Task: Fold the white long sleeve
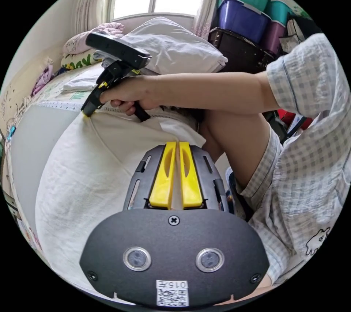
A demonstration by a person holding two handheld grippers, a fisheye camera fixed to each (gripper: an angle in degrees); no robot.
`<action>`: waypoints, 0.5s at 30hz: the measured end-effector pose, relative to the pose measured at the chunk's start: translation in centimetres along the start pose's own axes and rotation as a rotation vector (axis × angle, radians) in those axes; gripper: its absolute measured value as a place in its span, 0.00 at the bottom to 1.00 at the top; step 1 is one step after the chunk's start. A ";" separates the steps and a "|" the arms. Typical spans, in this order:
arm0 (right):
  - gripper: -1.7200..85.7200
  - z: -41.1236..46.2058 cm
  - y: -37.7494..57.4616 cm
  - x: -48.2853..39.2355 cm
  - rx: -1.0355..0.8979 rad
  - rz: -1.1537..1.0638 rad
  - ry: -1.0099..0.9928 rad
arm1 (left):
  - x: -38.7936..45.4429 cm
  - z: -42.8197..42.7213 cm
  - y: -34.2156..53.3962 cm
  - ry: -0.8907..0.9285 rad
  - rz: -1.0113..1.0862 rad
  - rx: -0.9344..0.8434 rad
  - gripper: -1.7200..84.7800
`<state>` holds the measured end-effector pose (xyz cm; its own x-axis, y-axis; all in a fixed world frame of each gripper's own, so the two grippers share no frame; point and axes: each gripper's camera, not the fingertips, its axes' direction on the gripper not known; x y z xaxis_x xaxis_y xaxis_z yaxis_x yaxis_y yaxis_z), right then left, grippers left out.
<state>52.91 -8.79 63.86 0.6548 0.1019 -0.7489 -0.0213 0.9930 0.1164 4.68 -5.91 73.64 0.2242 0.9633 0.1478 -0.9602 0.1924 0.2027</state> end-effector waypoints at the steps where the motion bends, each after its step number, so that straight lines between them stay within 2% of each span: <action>1: 0.01 -0.2 -0.1 0.0 0.000 0.003 -0.005 | 0.2 0.2 -0.1 -0.016 0.011 -0.011 0.03; 15: 0.01 -3.7 -0.6 0.9 0.013 0.010 -0.019 | -1.9 1.3 -0.1 -0.032 -0.017 -0.015 0.03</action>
<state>50.71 -9.05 60.66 0.6689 0.1107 -0.7351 -0.0187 0.9910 0.1323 4.55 -8.00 74.64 0.2451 0.9535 0.1755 -0.9586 0.2113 0.1910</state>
